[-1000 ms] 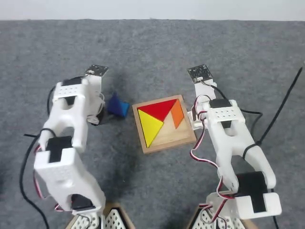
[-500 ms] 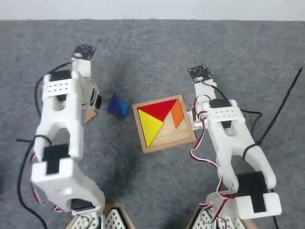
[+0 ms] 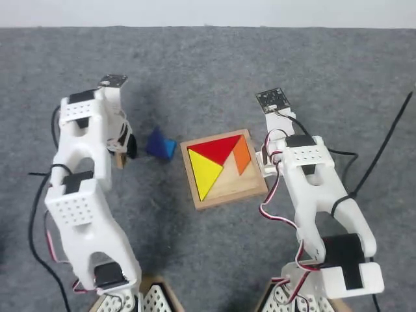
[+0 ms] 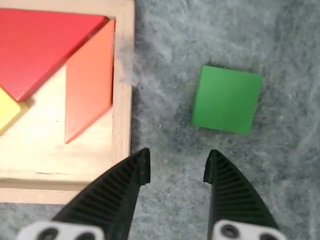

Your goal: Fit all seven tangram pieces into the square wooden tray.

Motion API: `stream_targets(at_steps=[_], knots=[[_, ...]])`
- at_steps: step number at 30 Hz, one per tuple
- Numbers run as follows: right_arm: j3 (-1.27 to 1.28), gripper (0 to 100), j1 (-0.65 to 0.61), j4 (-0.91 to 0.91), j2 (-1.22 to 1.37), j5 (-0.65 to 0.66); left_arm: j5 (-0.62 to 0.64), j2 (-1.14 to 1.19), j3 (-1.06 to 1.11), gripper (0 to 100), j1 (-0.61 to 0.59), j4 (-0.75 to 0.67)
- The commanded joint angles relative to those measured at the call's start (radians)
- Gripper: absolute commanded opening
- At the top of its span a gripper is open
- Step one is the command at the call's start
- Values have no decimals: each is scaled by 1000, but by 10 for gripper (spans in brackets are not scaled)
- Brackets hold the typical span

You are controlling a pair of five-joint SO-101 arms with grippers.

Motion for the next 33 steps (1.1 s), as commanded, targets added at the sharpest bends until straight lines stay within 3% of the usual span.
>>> stream_targets(at_steps=[1,5,13,18,23,27,33], knots=[[-8,195,-8,-10,-54,-8,-2,8,-74,128,-54,38],[-8,195,-8,-10,-54,-8,-3,-5,-77,6,-51,37],[-8,195,-7,-10,-54,-8,-55,-91,-77,9,21,106],[-8,195,-1,-8,-62,-12,-46,-238,-76,9,164,241],[-12,195,47,-10,-67,-31,37,-431,-71,9,388,282],[-12,195,70,-25,-68,-35,153,-463,-61,9,589,222],[-8,195,104,-48,-68,-101,393,-333,-39,9,690,23]])
